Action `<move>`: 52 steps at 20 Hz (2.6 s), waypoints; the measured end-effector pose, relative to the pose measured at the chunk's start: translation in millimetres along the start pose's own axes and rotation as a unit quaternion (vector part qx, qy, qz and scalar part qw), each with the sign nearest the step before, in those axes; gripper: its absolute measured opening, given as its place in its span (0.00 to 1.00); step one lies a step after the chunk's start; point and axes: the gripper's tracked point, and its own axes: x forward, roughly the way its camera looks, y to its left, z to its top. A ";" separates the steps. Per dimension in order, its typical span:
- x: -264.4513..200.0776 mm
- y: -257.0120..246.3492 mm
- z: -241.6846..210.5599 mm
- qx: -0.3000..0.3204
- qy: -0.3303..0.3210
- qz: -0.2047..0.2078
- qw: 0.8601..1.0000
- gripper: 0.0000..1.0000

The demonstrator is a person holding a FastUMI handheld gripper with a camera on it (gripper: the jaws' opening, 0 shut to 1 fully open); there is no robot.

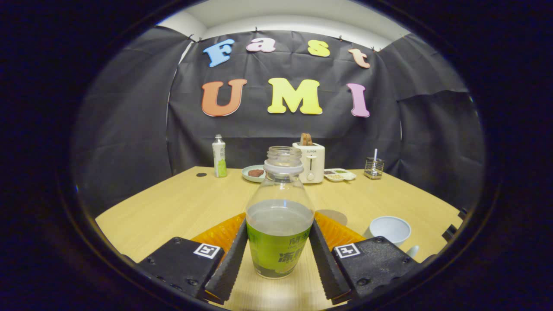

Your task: Take the bottle from table, then pour the juice into the cup, finally place the bottle on the coaster

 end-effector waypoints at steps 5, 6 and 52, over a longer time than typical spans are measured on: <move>-13.3 6.0 5.0 0.114 0.019 0.058 0.992 0.81; -18.5 9.8 8.1 0.142 0.023 0.076 0.987 0.81; -48.4 -21.3 91.3 0.725 0.006 0.273 0.632 0.79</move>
